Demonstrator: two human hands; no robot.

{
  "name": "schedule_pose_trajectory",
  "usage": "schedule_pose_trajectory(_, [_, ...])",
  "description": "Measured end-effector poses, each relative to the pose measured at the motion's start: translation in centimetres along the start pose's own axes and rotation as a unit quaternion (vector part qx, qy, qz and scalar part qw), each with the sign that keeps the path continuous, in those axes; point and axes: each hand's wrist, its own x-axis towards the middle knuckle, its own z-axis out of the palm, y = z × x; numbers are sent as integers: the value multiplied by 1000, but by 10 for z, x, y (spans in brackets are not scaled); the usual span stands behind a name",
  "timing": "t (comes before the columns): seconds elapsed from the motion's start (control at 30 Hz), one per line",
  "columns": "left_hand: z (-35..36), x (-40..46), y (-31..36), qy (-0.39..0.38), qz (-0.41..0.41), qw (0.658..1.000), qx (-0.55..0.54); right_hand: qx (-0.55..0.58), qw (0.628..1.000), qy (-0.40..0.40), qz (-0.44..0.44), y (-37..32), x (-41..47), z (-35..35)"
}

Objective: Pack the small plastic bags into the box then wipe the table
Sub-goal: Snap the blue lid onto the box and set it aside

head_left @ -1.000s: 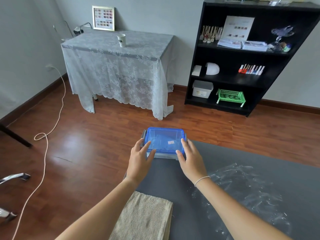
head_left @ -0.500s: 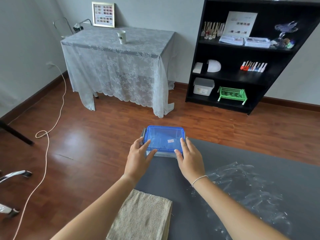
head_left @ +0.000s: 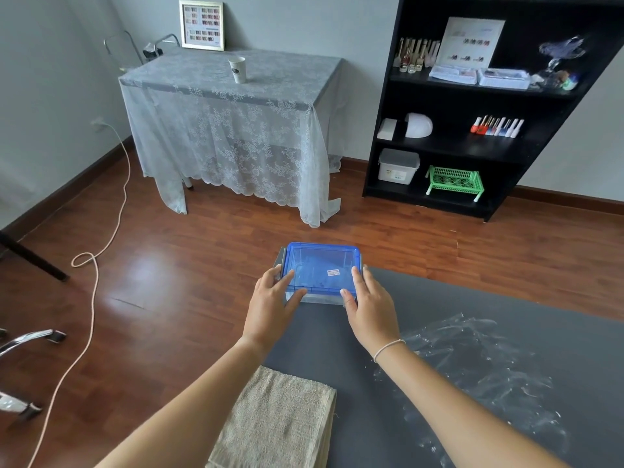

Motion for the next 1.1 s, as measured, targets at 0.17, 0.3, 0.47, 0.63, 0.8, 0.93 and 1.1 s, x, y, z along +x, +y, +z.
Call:
schedule_pose_trajectory(0.17, [-4, 4, -5, -18, 8, 1000, 2, 16, 1000, 5, 1, 0, -1, -2])
schedule_pose_trajectory(0.3, [-9, 11, -8, -45, 20, 999, -2, 34, 999, 14, 8, -2, -5, -1])
schedule_pose_trajectory(0.47, [-14, 19, -10, -69, 23, 997, 0, 46, 999, 21, 15, -6, -8, 1])
schedule_pose_trajectory(0.63, [-14, 20, -12, -71, 20, 997, -7, 40, 999, 24, 10, -5, -8, -1])
schedule_pose_trajectory(0.8, [-14, 16, -14, -62, 19, 998, -18, 56, 998, 39, 0, -5, -12, -3])
schedule_pose_trajectory(0.93, [-18, 9, -21, -38, 24, 998, -35, 86, 994, 65, 4, -8, -27, -4])
schedule_pose_trajectory(1.1, [-24, -18, -38, -28, 10, 998, -51, 97, 992, 79, -32, -15, -64, 4])
